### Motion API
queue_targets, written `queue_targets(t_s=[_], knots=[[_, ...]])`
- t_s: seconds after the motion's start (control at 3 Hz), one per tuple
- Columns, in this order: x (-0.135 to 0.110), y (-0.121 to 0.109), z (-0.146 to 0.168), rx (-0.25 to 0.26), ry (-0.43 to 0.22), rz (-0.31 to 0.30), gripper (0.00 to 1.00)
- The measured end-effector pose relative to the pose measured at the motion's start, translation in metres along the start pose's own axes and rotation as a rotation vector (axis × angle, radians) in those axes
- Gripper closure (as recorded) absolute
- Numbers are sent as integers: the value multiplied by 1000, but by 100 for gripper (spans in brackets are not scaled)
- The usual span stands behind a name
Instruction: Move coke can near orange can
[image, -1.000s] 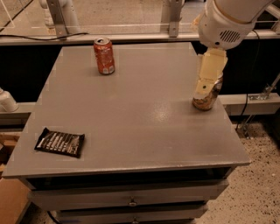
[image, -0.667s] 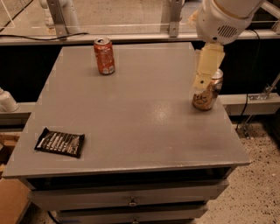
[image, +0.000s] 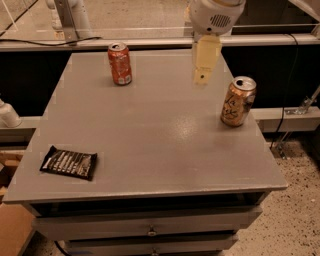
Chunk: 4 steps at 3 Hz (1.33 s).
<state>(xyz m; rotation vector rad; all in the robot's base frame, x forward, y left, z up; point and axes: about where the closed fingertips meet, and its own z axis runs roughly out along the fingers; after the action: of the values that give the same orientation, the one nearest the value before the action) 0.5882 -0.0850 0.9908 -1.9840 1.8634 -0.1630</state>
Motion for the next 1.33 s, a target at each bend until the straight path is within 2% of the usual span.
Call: queue_targets(t_s=[0.67,1.0,1.33], knots=[[-56,-48,34,-3,37,-61,0],[-76,-62,58,8,21,-96,0],[-93,-69,78,33,-28,-121,0]])
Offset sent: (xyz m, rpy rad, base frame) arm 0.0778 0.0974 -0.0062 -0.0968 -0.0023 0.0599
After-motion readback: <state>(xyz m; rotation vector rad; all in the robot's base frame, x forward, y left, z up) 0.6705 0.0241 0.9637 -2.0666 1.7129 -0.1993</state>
